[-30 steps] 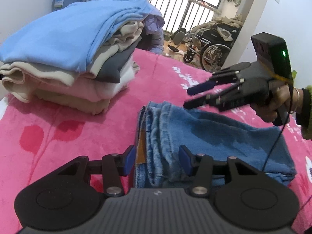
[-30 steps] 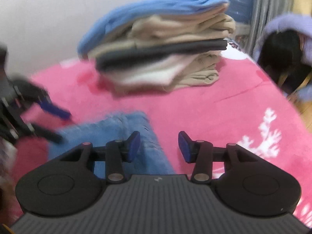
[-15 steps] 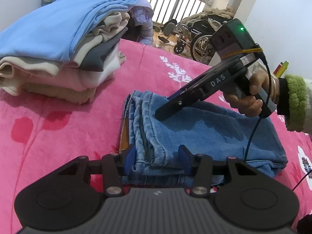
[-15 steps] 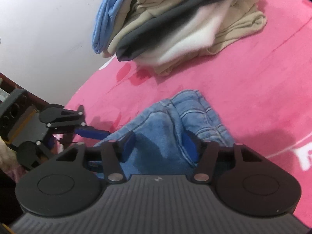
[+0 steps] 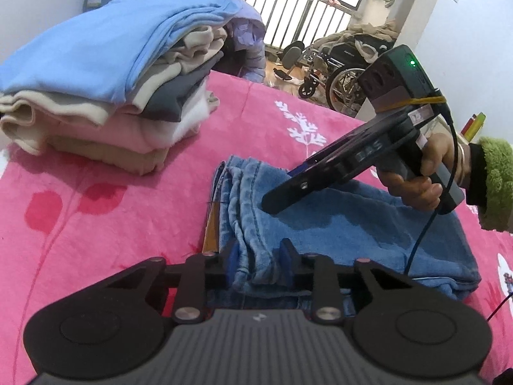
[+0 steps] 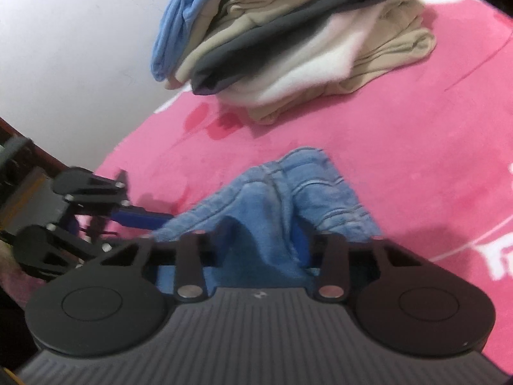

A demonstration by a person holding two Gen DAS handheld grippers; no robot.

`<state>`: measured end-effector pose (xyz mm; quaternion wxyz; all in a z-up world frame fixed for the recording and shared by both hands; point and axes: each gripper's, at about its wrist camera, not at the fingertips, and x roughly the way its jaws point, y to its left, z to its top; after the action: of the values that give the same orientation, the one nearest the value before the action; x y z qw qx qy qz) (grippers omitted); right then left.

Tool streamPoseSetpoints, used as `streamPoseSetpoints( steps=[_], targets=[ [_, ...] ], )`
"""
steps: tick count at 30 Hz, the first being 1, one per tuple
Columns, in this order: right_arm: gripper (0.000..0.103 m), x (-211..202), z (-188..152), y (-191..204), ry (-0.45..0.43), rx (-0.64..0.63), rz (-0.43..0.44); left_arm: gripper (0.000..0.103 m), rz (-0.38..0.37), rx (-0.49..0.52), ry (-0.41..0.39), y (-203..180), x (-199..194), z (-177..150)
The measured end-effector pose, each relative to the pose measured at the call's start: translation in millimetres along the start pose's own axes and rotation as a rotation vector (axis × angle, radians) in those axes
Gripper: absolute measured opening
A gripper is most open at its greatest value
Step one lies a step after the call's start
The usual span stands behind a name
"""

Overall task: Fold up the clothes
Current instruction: 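Open the right gripper and lift it off the folded jeans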

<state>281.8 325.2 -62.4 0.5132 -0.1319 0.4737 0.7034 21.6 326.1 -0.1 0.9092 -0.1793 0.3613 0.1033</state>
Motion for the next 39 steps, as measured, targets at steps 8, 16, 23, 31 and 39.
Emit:
streamPoseSetpoints(
  steps=[8, 16, 23, 31, 39],
  targets=[
    [0.009, -27.2, -13.2, -0.6, -0.091, -0.058, -0.06, 0.019, 0.006, 0.013, -0.031, -5.1, 0.9, 3.8],
    [0.008, -48.2, -7.9, -1.7, -0.153, -0.062, -0.083, 0.009, -0.052, 0.025, -0.089, -12.4, 9.7, 21.8],
    [0.007, -47.5, -5.4, -8.2, -0.184, -0.036, -0.087, 0.009, -0.068, 0.06, -0.081, -17.5, 16.7, 27.4],
    [0.007, -23.3, -6.0, -13.5, -0.142, -0.026, -0.096, 0.029, -0.009, -0.033, -0.066, 9.3, -16.1, 18.3],
    [0.029, -27.6, -2.7, -20.1, -0.148, 0.079, -0.073, 0.031, -0.092, 0.013, -0.107, -15.0, -17.8, 32.4]
  ],
)
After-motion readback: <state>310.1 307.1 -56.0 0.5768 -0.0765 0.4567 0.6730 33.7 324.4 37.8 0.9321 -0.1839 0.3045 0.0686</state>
